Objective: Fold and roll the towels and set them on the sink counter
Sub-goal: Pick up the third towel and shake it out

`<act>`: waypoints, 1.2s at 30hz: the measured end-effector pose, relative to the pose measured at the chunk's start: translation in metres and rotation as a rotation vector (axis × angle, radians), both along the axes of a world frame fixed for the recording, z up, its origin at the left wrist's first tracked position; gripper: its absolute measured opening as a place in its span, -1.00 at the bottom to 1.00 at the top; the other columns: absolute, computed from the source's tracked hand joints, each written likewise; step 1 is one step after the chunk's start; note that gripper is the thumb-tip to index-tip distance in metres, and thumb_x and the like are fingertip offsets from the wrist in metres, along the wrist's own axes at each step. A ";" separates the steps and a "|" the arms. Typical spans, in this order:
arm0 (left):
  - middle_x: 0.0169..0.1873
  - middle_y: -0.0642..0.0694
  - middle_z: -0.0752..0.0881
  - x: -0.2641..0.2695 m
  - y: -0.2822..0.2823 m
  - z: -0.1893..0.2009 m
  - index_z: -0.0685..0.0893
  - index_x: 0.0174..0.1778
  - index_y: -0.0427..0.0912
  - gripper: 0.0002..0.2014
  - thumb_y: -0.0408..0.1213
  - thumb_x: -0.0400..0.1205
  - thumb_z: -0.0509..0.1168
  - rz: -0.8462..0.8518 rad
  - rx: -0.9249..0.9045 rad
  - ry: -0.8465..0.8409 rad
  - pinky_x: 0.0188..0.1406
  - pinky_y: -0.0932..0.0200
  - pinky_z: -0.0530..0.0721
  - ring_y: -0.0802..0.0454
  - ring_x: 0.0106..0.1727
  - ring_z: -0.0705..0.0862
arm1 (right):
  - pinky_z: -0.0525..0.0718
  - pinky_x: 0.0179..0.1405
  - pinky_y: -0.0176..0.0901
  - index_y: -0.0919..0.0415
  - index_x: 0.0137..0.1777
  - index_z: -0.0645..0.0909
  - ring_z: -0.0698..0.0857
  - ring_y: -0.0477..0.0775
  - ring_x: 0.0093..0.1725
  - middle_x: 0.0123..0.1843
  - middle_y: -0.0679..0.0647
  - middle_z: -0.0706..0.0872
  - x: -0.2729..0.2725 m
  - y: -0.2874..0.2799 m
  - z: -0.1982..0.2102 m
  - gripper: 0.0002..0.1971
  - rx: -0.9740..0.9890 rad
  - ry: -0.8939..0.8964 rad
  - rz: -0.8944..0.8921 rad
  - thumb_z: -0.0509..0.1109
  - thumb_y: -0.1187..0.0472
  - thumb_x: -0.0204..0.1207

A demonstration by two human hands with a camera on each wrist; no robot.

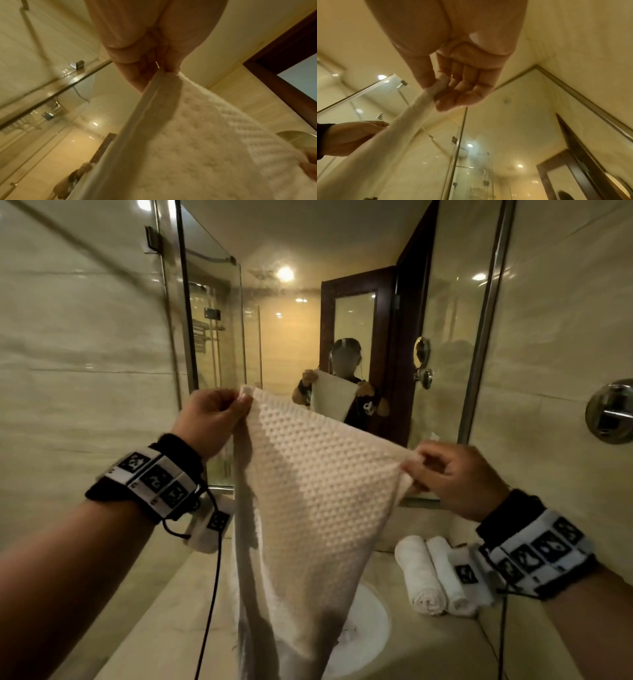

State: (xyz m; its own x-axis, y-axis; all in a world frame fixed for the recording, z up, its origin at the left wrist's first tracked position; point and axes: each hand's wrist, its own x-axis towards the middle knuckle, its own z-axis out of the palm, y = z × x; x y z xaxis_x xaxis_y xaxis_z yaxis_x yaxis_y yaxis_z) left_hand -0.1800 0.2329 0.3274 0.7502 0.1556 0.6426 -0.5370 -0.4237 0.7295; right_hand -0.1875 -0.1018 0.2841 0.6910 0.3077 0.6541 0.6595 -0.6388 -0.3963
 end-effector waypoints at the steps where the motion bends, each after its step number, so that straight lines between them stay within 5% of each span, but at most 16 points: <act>1: -0.36 0.00 0.69 -0.003 0.006 0.001 0.70 -0.29 0.05 -0.77 -0.14 0.68 0.25 0.060 0.052 -0.018 -0.14 0.02 0.65 0.05 -0.28 0.65 | 0.59 -0.40 -0.21 0.00 -0.33 0.60 0.68 -0.15 -0.43 -0.45 -0.04 0.70 -0.006 0.002 0.016 -0.79 -0.012 -0.083 -0.013 0.43 0.15 0.55; 3: -0.40 0.02 0.64 -0.009 0.019 0.004 0.66 -0.32 0.06 -0.75 -0.14 0.69 0.23 0.133 0.089 -0.041 -0.21 0.10 0.60 0.09 -0.35 0.60 | 0.49 -0.46 -0.27 -0.09 -0.34 0.55 0.61 -0.12 -0.44 -0.46 -0.10 0.65 -0.018 0.013 0.045 -0.76 -0.059 -0.184 -0.011 0.42 0.12 0.55; 6: -0.34 -0.04 0.71 -0.017 0.036 0.012 0.65 -0.32 0.07 -0.75 -0.12 0.69 0.23 0.178 0.202 0.009 -0.08 -0.02 0.72 -0.05 -0.25 0.72 | 0.58 -0.40 -0.16 0.04 -0.28 0.60 0.62 -0.11 -0.39 -0.37 -0.07 0.67 -0.019 0.030 0.077 -0.83 -0.091 -0.183 -0.010 0.40 0.11 0.56; 8: -0.30 -0.02 0.73 -0.022 0.045 0.015 0.66 -0.29 0.03 -0.77 -0.14 0.69 0.24 0.223 0.237 0.063 -0.14 0.17 0.73 0.00 -0.23 0.75 | 0.65 -0.27 -0.01 0.17 -0.21 0.66 0.67 0.03 -0.31 -0.31 0.06 0.70 -0.015 0.039 0.092 -0.83 -0.138 -0.193 -0.034 0.39 0.12 0.56; 10: -0.33 -0.01 0.72 -0.029 0.052 0.020 0.68 -0.26 -0.08 -0.78 -0.19 0.69 0.24 0.226 0.188 0.056 -0.22 0.28 0.72 0.04 -0.26 0.74 | 0.67 -0.24 0.05 0.25 -0.17 0.67 0.67 0.13 -0.29 -0.28 0.15 0.71 -0.014 0.046 0.103 -0.81 -0.135 -0.227 -0.033 0.38 0.12 0.56; 14: -0.27 -0.10 0.73 -0.044 0.068 0.026 0.70 -0.28 -0.08 -0.79 -0.27 0.67 0.28 0.147 0.025 0.068 0.08 -0.02 0.74 -0.11 -0.14 0.75 | 0.68 -0.41 0.02 0.24 -0.17 0.67 0.70 0.11 -0.40 -0.32 0.14 0.71 -0.017 0.059 0.118 -0.82 -0.114 -0.235 -0.011 0.40 0.12 0.55; 21: -0.34 -0.04 0.73 -0.064 0.081 0.036 0.68 -0.32 -0.18 -0.76 -0.36 0.67 0.26 0.078 -0.109 0.043 -0.07 0.19 0.79 0.17 -0.29 0.76 | 0.77 -0.24 0.15 0.22 -0.14 0.69 0.74 0.17 -0.27 -0.24 0.15 0.74 -0.017 0.074 0.120 -0.82 -0.106 -0.238 0.036 0.40 0.10 0.55; 23: -0.39 0.02 0.74 -0.069 0.089 0.038 0.70 -0.42 -0.11 -0.68 -0.35 0.67 0.28 0.105 -0.106 0.023 -0.09 0.20 0.78 0.16 -0.27 0.77 | 0.79 -0.26 0.04 0.21 -0.13 0.68 0.76 0.11 -0.25 -0.21 0.14 0.75 -0.012 0.081 0.117 -0.81 -0.091 -0.205 0.063 0.40 0.08 0.55; 26: -0.32 0.02 0.77 -0.072 0.104 0.043 0.70 -0.36 -0.08 -0.74 -0.32 0.66 0.30 0.145 -0.090 0.000 -0.05 0.16 0.75 0.08 -0.17 0.79 | 0.65 -0.52 -0.46 0.24 -0.14 0.68 0.73 -0.12 -0.41 -0.26 0.05 0.75 -0.003 0.096 0.113 -0.81 -0.045 -0.170 0.112 0.42 0.10 0.54; 28: -0.30 0.01 0.76 -0.069 0.116 0.043 0.69 -0.34 -0.09 -0.75 -0.32 0.66 0.29 0.186 -0.069 -0.001 -0.07 0.21 0.75 0.13 -0.22 0.78 | 0.60 -0.59 -0.48 0.28 -0.14 0.68 0.72 -0.15 -0.47 -0.31 0.03 0.74 0.006 0.109 0.108 -0.80 -0.023 -0.148 0.137 0.44 0.12 0.53; 33: -0.58 0.14 0.69 -0.038 0.158 0.030 0.69 -0.57 -0.08 -0.57 -0.35 0.67 0.28 0.260 -0.044 0.065 -0.09 0.16 0.79 0.14 -0.33 0.71 | 0.69 -0.43 -0.23 0.26 -0.19 0.67 0.69 -0.16 -0.47 -0.33 0.06 0.74 0.051 0.157 0.089 -0.79 -0.085 -0.074 0.160 0.43 0.11 0.54; 36: -0.47 -0.04 0.65 -0.005 0.188 0.009 0.66 -0.57 -0.12 -0.58 -0.35 0.67 0.28 0.357 -0.029 0.150 0.00 0.00 0.78 -0.07 -0.23 0.68 | 0.76 -0.27 -0.02 0.30 -0.15 0.67 0.75 0.04 -0.33 -0.25 0.16 0.77 0.090 0.195 0.070 -0.77 -0.118 0.004 0.150 0.42 0.10 0.54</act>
